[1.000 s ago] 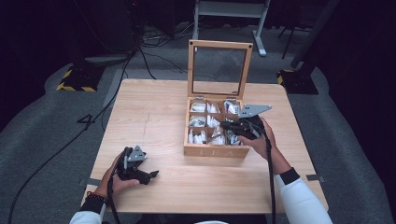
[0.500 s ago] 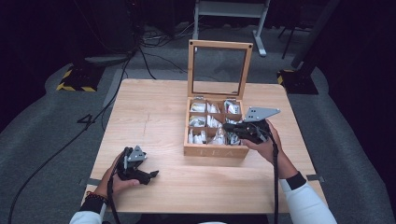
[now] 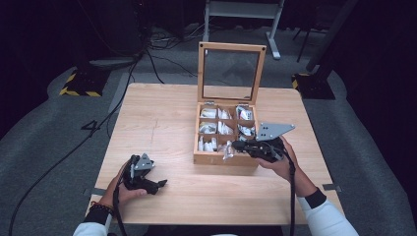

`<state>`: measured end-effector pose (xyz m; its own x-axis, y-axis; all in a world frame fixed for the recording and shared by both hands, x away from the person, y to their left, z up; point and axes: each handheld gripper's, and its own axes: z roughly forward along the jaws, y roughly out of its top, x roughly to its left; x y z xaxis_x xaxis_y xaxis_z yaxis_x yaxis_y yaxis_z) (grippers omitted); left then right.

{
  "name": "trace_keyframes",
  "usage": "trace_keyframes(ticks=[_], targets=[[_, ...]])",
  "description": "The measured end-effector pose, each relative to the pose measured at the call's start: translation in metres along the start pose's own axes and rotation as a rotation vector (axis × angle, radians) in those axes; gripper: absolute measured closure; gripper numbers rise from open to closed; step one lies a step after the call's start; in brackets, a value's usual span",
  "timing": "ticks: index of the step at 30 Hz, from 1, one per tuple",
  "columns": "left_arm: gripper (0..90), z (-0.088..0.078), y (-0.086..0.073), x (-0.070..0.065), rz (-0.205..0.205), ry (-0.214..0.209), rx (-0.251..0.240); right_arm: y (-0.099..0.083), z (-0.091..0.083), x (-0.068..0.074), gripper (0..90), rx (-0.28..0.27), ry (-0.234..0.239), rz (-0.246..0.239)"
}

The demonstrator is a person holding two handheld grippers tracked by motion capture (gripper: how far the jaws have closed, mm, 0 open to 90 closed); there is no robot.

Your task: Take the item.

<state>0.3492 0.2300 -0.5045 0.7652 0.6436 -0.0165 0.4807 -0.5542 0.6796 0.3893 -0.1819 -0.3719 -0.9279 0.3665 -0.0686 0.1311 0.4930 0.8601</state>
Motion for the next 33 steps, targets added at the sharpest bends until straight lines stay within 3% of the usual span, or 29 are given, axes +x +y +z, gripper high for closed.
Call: trace_keyframes(ticks=[18,33], targets=[[9.3,0.0,0.0,0.0,0.0,0.0,0.0,-0.034,0.022,0.021,89.9,0.111,0.084,-0.039],[9.3,0.0,0.0,0.0,0.001,0.0,0.0,-0.061,0.046,0.026,89.6,0.171,0.132,-0.043]])
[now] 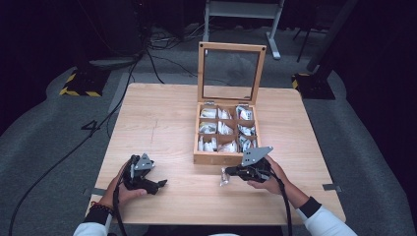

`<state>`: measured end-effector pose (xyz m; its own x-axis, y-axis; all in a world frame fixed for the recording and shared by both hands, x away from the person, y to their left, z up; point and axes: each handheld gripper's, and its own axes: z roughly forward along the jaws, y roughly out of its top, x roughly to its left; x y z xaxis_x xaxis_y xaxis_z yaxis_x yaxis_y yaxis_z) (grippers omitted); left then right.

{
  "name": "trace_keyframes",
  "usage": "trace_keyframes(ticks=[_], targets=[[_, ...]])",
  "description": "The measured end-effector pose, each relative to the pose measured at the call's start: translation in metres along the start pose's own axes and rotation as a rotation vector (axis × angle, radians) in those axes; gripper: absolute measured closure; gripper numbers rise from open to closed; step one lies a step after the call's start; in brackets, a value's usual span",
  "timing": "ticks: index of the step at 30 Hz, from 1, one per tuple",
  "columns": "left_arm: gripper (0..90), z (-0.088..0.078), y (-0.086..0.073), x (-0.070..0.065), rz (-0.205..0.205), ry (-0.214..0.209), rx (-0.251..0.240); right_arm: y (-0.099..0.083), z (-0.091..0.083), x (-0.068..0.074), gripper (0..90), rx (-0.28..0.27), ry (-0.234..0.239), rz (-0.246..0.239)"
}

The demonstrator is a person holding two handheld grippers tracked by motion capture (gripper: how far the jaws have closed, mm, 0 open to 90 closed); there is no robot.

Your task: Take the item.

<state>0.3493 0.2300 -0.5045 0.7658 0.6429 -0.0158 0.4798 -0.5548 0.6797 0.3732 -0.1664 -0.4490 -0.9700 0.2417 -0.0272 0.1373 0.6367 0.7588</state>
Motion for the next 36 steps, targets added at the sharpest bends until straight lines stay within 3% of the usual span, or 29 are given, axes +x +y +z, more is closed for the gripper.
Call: trace_keyframes(ticks=[17,26,36], targets=[[9.3,0.0,0.0,-0.001,-0.005,0.001,0.0,-0.026,0.012,0.002,85.5,0.083,0.028,0.005],[9.3,0.0,0.0,-0.001,-0.005,0.004,0.0,-0.035,0.014,0.001,74.6,0.136,0.007,0.01],[9.4,0.0,0.002,-0.004,-0.028,0.027,0.011,-0.032,-0.011,-0.001,58.1,0.077,-0.017,0.03]])
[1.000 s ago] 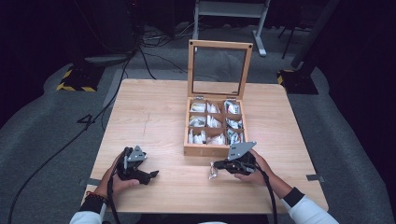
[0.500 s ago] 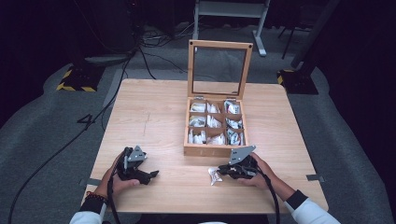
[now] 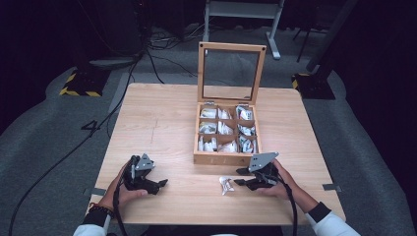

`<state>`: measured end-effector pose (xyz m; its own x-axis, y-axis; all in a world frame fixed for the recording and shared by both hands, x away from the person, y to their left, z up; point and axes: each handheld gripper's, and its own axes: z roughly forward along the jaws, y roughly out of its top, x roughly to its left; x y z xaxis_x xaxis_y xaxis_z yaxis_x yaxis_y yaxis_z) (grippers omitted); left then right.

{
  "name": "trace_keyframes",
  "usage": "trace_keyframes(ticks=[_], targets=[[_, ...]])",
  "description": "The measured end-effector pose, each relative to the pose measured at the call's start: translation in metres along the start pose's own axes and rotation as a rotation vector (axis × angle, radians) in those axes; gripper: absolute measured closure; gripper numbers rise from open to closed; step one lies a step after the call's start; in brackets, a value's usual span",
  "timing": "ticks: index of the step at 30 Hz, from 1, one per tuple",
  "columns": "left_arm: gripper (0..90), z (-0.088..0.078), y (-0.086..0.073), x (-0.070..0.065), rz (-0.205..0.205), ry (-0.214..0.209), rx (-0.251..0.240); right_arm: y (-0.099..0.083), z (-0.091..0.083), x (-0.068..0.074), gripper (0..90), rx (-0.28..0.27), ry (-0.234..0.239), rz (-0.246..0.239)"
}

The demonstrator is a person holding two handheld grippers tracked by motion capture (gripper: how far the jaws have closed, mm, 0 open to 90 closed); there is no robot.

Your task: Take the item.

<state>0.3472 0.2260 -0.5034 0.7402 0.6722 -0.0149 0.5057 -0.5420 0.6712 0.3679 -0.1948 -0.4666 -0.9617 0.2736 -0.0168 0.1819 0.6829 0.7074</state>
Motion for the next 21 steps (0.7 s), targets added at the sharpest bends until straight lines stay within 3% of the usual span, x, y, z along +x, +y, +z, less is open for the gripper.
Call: trace_keyframes(ticks=[2,4,9,14,21], targets=[[10.8,0.0,0.003,-0.001,-0.013,0.011,0.015,0.0,-0.007,0.0,55.6,-0.011,-0.015,-0.002],[19.7,0.0,0.006,0.0,-0.024,0.012,0.011,-0.001,-0.015,-0.002,53.6,-0.029,-0.022,0.004],[17.1,-0.004,0.016,-0.001,-0.008,-0.029,-0.032,-0.001,-0.04,-0.007,47.1,-0.08,-0.064,0.017],[17.3,-0.005,0.027,0.003,-0.002,-0.038,-0.06,-0.005,-0.068,-0.02,41.8,-0.141,-0.146,0.058],[17.5,-0.004,0.054,0.01,0.009,-0.044,-0.092,-0.014,-0.093,-0.048,31.2,-0.163,-0.265,0.146]])
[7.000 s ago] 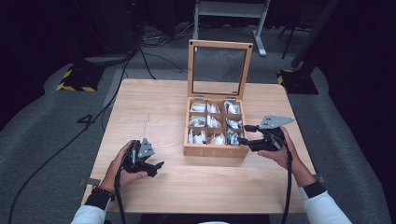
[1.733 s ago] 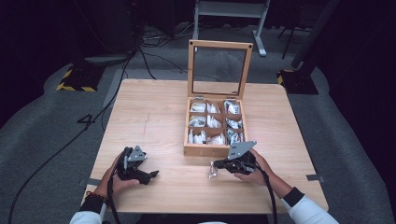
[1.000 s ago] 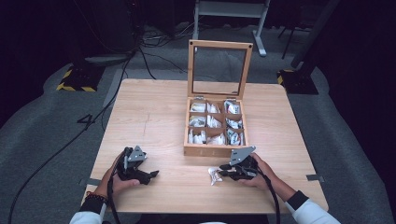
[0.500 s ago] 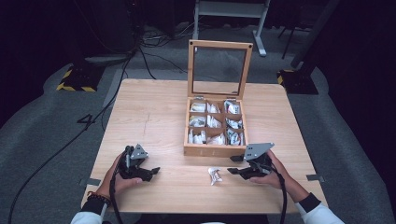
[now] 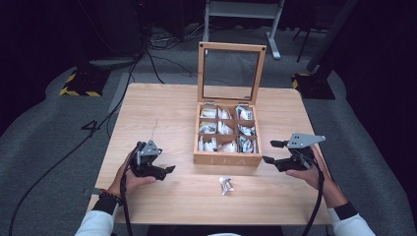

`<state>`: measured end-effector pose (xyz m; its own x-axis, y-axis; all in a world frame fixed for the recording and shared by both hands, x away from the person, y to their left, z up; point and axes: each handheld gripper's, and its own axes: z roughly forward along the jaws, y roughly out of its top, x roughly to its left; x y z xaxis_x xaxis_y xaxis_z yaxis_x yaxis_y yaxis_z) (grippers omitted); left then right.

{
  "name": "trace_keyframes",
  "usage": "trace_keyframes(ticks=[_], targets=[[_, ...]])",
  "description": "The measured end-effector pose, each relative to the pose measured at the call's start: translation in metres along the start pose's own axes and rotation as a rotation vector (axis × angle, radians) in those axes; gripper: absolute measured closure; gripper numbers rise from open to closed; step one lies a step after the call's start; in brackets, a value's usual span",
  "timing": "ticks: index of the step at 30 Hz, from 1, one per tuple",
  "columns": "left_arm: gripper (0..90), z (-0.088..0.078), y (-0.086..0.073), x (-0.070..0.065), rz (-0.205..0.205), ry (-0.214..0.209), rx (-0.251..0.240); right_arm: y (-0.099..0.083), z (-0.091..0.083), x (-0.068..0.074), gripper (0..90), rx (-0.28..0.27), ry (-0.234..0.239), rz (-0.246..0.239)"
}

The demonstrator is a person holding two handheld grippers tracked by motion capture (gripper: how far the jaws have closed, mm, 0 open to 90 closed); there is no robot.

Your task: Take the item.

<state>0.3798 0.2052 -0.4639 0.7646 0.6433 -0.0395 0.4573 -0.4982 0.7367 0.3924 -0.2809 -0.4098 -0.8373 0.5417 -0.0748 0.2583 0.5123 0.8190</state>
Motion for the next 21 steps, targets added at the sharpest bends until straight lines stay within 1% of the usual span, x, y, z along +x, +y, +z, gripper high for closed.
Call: trace_keyframes(ticks=[2,4,5,7,9,10,11,12,13,15,17,19,21], targets=[[17.4,0.002,0.011,0.003,0.007,0.009,-0.013,-0.001,-0.001,-0.009,28.4,0.001,-0.027,0.022],[17.3,0.004,0.021,0.005,0.014,0.015,-0.027,-0.001,-0.001,-0.017,27.6,0.008,-0.042,0.04],[17.3,0.006,0.027,0.007,0.017,0.013,-0.025,0.0,-0.001,-0.021,27.5,0.01,-0.054,0.047],[17.3,0.01,0.04,0.012,0.031,0.024,-0.031,0.002,0.001,-0.029,26.3,0.013,-0.078,0.058],[17.5,0.015,0.05,0.017,0.033,0.032,-0.029,0.005,0.004,-0.037,26.4,0.016,-0.094,0.068],[17.5,0.017,0.056,0.021,0.033,0.031,-0.028,0.007,0.006,-0.041,26.4,0.013,-0.11,0.077],[17.5,0.02,0.063,0.024,0.037,0.044,-0.027,0.009,0.008,-0.045,26.4,0.013,-0.123,0.092],[17.5,0.023,0.068,0.026,0.037,0.041,-0.026,0.012,0.011,-0.05,27.3,0.014,-0.127,0.104],[17.6,0.025,0.074,0.029,0.043,0.053,-0.026,0.014,0.013,-0.053,28.2,0.015,-0.133,0.109],[17.6,0.029,0.086,0.035,0.035,0.052,-0.033,0.019,0.017,-0.059,28.6,0.006,-0.153,0.118],[17.6,0.034,0.097,0.041,0.029,0.053,-0.038,0.025,0.021,-0.067,28.6,-0.002,-0.15,0.134],[17.6,0.04,0.108,0.047,0.028,0.052,-0.046,0.031,0.024,-0.074,28.6,-0.016,-0.157,0.153],[17.6,0.045,0.117,0.051,0.023,0.057,-0.047,0.036,0.026,-0.079,28.7,-0.023,-0.159,0.16]])
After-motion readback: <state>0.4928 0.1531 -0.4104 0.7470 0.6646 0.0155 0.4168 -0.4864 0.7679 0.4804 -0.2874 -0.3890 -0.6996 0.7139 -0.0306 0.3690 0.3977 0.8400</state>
